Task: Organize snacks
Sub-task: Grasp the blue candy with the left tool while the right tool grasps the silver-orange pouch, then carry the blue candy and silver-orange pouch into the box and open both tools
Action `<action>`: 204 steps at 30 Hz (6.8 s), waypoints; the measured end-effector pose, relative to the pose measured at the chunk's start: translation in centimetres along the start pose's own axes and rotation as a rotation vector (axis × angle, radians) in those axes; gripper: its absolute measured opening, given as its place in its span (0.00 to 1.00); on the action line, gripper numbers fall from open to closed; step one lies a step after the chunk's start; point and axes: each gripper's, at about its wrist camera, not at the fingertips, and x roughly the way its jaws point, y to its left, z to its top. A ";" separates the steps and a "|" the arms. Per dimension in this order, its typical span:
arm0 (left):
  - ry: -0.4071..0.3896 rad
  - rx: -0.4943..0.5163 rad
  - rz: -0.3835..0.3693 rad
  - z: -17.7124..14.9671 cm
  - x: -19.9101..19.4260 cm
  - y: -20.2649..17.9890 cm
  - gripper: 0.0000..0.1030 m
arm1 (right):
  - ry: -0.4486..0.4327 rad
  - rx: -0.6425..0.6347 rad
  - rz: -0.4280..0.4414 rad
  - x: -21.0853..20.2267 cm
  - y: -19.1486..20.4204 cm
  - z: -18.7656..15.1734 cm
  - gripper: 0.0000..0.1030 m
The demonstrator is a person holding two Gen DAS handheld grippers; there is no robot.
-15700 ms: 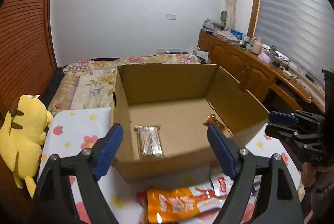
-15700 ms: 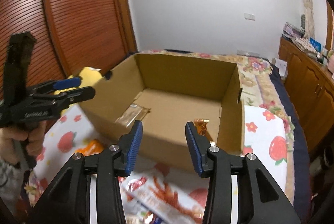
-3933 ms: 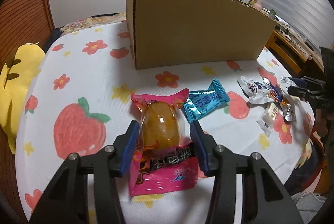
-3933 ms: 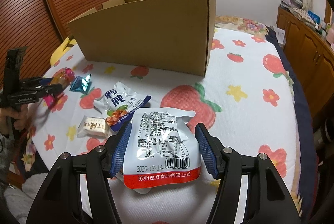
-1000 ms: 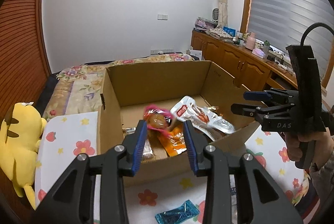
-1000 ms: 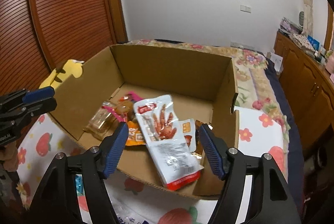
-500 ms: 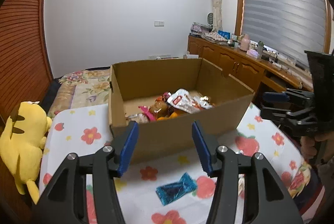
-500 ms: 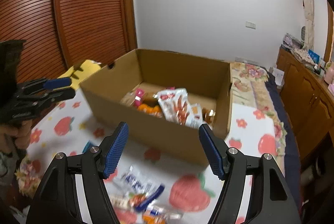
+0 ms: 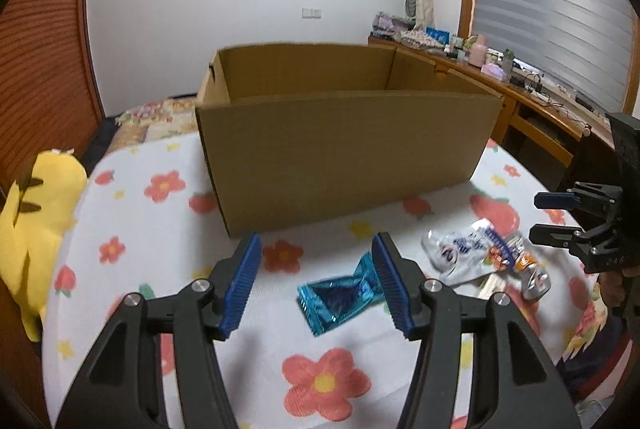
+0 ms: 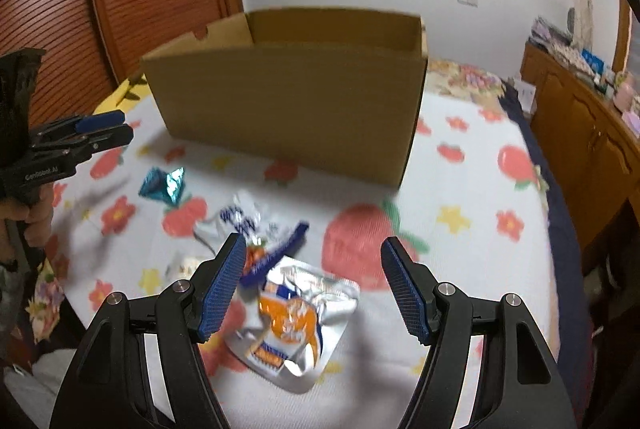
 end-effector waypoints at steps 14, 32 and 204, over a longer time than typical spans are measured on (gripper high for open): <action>0.015 0.008 -0.003 -1.9 0.8 -0.2 0.78 | 0.049 0.000 -0.042 1.7 0.9 -2.4 0.69; 0.062 0.007 -0.006 -2.5 1.9 -0.2 0.78 | 0.087 0.015 -0.088 1.8 0.3 -4.2 0.70; -0.139 0.061 -0.098 9.3 0.6 -1.2 0.77 | -0.214 -0.070 -0.005 0.3 2.2 11.2 0.59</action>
